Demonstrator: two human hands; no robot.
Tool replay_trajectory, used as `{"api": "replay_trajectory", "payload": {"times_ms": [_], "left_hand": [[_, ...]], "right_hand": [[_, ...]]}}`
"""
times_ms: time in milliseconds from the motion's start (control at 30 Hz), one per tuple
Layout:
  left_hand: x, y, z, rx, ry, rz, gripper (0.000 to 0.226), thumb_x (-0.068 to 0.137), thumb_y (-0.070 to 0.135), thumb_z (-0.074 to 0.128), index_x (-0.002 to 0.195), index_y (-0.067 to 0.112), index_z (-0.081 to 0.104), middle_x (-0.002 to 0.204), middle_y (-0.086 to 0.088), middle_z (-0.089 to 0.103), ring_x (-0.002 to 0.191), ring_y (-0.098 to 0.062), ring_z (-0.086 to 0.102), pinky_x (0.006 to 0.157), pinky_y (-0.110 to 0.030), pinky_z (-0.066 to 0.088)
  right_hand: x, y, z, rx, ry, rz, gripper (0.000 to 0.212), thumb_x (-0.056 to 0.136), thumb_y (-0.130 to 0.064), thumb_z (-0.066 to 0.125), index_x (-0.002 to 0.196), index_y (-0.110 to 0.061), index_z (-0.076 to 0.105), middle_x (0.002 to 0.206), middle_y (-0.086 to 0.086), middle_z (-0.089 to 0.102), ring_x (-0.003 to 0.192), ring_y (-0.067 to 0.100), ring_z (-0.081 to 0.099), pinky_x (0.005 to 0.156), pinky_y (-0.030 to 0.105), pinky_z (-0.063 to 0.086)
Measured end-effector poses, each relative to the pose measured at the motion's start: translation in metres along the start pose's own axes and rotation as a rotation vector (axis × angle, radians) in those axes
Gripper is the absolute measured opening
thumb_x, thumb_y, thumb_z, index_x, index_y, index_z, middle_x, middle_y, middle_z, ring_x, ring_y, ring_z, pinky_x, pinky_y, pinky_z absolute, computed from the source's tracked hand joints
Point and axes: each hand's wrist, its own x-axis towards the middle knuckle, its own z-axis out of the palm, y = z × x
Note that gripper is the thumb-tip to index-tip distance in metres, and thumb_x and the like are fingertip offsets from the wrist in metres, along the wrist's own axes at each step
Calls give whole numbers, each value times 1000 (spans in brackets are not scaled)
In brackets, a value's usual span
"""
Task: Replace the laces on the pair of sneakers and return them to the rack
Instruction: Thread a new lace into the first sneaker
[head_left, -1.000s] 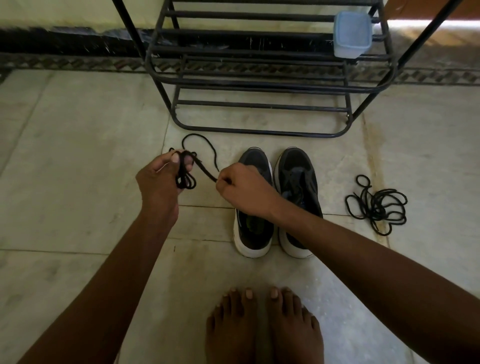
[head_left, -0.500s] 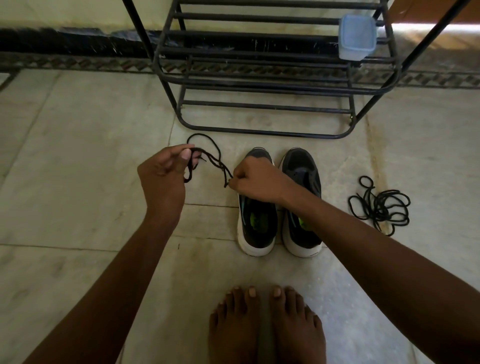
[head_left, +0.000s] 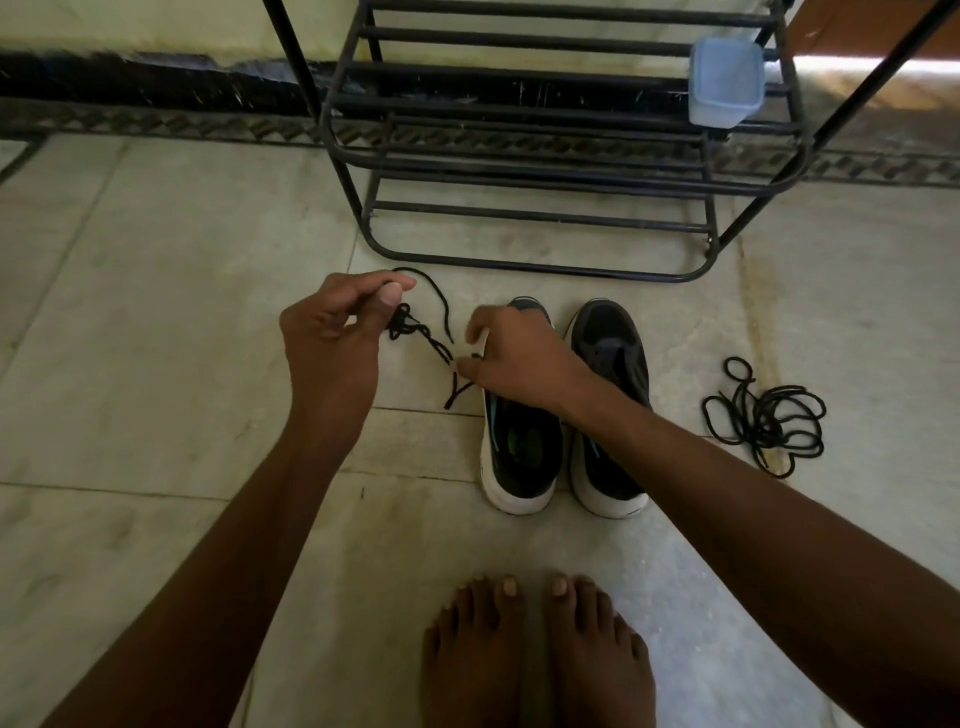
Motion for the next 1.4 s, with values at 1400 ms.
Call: {"api": "replay_trajectory", "payload": {"times_ms": [1400], "left_hand": [[-16, -24, 12, -323, -108, -436, 11, 104, 9, 55, 97, 9, 63, 77, -7, 65, 71, -24, 66, 80, -46, 61]], "right_hand": [[-35, 6, 20, 281, 56, -29, 11, 93, -17, 69, 97, -11, 79, 82, 1, 75, 72, 10, 68, 66, 14, 51]]}}
